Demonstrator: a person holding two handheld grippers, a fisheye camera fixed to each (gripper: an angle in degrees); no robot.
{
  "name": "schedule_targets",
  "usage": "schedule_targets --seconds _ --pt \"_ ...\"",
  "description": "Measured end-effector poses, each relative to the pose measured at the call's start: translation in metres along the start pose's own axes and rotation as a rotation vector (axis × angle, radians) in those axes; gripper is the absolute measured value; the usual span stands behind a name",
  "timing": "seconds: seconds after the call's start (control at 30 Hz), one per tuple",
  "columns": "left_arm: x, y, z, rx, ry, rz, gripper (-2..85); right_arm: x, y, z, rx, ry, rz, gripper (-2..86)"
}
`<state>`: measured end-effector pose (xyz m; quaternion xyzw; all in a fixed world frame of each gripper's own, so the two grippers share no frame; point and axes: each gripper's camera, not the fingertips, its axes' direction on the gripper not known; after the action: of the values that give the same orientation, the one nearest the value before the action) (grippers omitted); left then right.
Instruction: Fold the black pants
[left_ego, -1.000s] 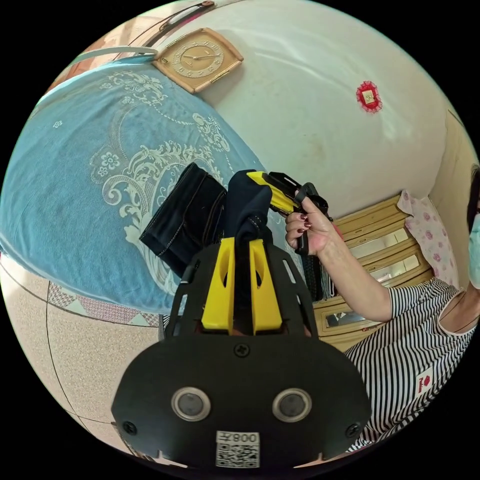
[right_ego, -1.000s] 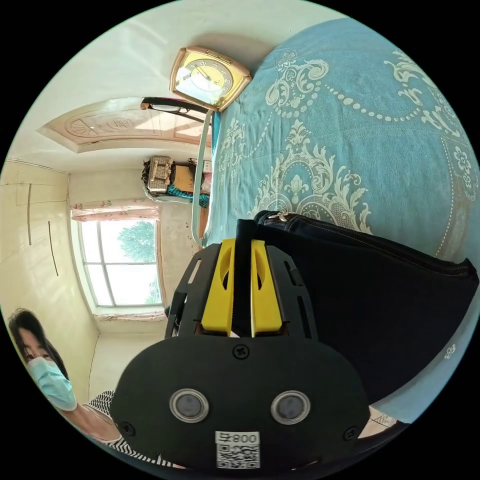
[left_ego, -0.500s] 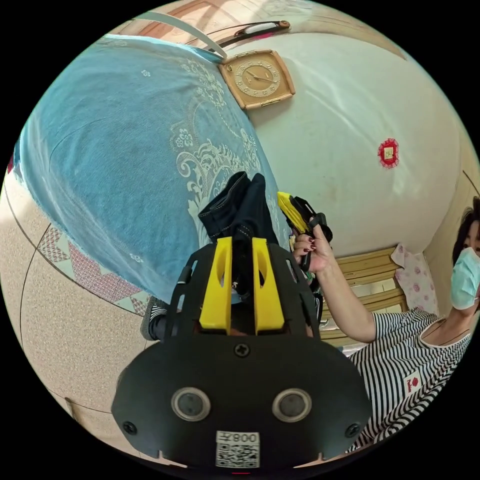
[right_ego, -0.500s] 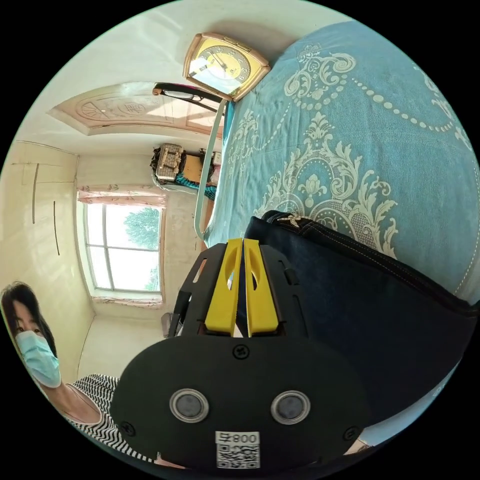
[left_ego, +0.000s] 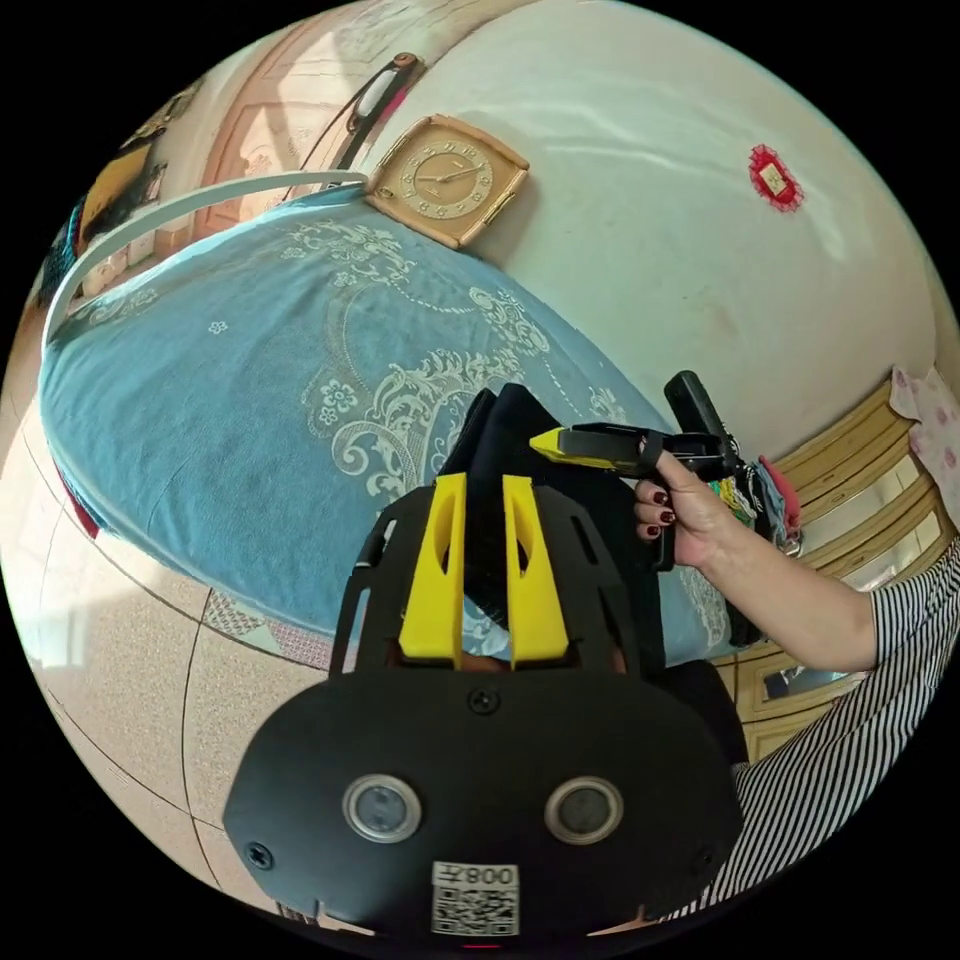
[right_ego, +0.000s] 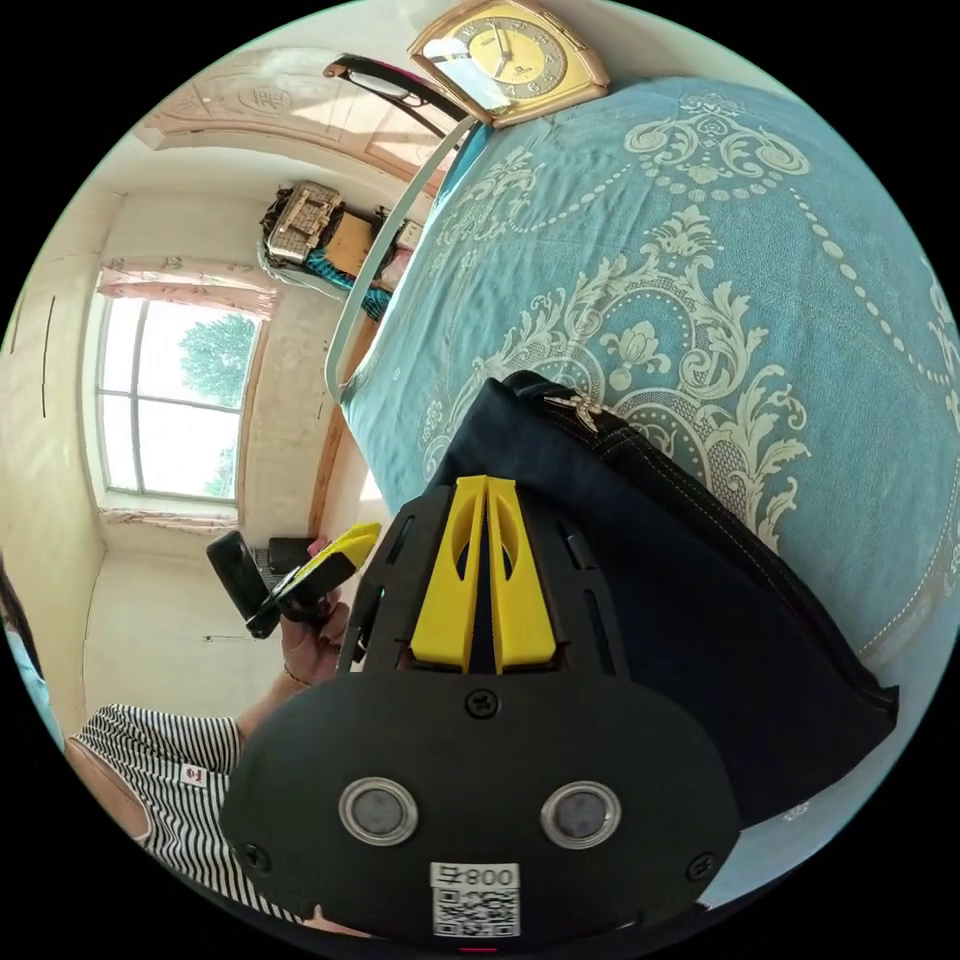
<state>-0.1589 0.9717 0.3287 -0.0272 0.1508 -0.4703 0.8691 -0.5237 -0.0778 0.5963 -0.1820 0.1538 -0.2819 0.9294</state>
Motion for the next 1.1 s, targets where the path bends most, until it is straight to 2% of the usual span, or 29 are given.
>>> schedule_targets --seconds 0.07,0.2,0.37,0.57,0.67,0.77,0.83,0.97,1.1 --pt "0.012 -0.003 0.014 -0.062 -0.034 0.014 6.0 -0.002 0.009 -0.005 0.008 -0.037 -0.008 2.6" --pt "0.044 -0.001 0.000 -0.004 0.000 0.069 4.4 -0.005 0.019 -0.007 0.003 -0.147 0.003 6.4" --pt "0.137 0.009 -0.006 0.015 -0.052 0.292 3.1 -0.016 0.030 -0.017 0.011 -0.256 0.008 10.0" --pt "0.209 0.020 0.010 -0.048 -0.133 0.499 2.5 0.003 0.060 -0.039 0.023 -0.258 0.072 5.6" --pt "0.206 0.011 -0.007 0.040 -0.018 0.443 2.0 0.012 0.076 -0.055 0.054 -0.224 0.084 3.6" --pt "0.183 -0.009 -0.006 0.070 0.012 0.343 1.7 0.027 0.092 -0.069 0.102 -0.254 0.120 3.0" --pt "0.176 -0.023 0.017 -0.010 -0.071 0.345 2.3 0.035 0.099 -0.072 0.123 -0.296 0.134 2.8" --pt "0.192 -0.043 0.067 -0.151 -0.268 0.495 3.3 0.043 0.105 -0.067 0.111 -0.342 0.139 2.6" --pt "0.205 -0.053 0.090 -0.203 -0.318 0.568 4.0 0.047 0.106 -0.067 0.105 -0.359 0.129 2.6"
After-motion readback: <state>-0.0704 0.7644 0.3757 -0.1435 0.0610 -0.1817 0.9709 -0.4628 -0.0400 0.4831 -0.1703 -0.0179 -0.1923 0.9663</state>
